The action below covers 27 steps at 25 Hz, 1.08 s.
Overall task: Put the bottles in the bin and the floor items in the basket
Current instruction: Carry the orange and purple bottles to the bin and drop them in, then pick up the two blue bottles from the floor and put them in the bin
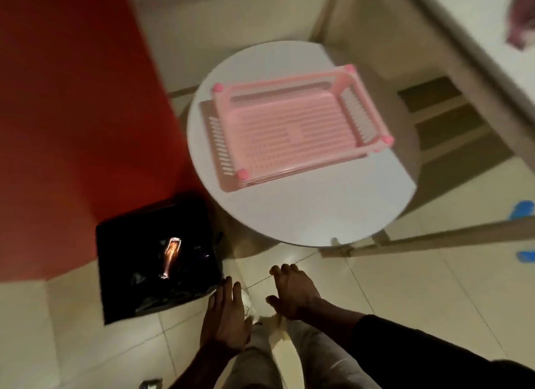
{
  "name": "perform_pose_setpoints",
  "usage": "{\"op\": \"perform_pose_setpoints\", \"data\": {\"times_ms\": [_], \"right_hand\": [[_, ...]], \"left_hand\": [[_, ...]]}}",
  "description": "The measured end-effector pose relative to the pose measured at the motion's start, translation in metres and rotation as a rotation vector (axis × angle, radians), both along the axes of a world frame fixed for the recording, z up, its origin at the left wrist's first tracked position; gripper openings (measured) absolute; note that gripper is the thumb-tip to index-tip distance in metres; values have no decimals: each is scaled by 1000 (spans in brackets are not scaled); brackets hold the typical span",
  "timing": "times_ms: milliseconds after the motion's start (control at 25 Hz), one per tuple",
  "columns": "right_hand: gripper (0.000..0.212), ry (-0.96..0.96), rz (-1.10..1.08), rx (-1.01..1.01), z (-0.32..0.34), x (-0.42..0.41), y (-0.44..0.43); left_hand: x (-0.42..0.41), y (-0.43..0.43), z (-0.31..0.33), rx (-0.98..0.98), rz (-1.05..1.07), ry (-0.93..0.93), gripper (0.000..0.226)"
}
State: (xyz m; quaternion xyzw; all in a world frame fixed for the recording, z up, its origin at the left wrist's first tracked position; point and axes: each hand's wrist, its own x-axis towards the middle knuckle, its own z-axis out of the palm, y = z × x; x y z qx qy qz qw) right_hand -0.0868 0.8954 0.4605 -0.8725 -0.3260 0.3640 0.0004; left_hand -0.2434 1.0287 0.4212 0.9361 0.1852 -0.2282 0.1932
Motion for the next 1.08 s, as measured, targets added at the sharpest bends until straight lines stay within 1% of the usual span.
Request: {"op": "perform_pose_setpoints", "data": {"times_ms": [160,280,400,480,560,640,720,840,920,1080], "right_hand": [[69,-118,-220,80,20,5,-81],[73,-214,-386,137,30,-1,-154],[88,-257,-485,178,31,-10,-205],[100,-263,-583,180,31,-20,-254],[105,-264,-645,173,31,-28,-297],[105,-275,-690,165,28,-34,-345],[106,-282,-746,155,28,-35,-386],[106,-297,-791,146,21,-31,-463],[107,-305,-819,127,19,-23,-515],[108,-324,-865,107,23,-6,-597]], "left_hand": [[49,-30,26,68,-319,-28,96],[82,-59,43,104,-566,-101,90],[107,-83,50,168,-733,-106,91],[128,-123,55,188,-852,-120,93],[145,-165,59,212,-901,-165,97],[160,-221,72,221,-943,-150,101],[171,-272,81,219,-964,-146,100],[187,-355,85,204,-998,-217,96],[199,-404,86,179,-1013,-216,96],[226,-475,89,165,-1007,-239,99]]}}
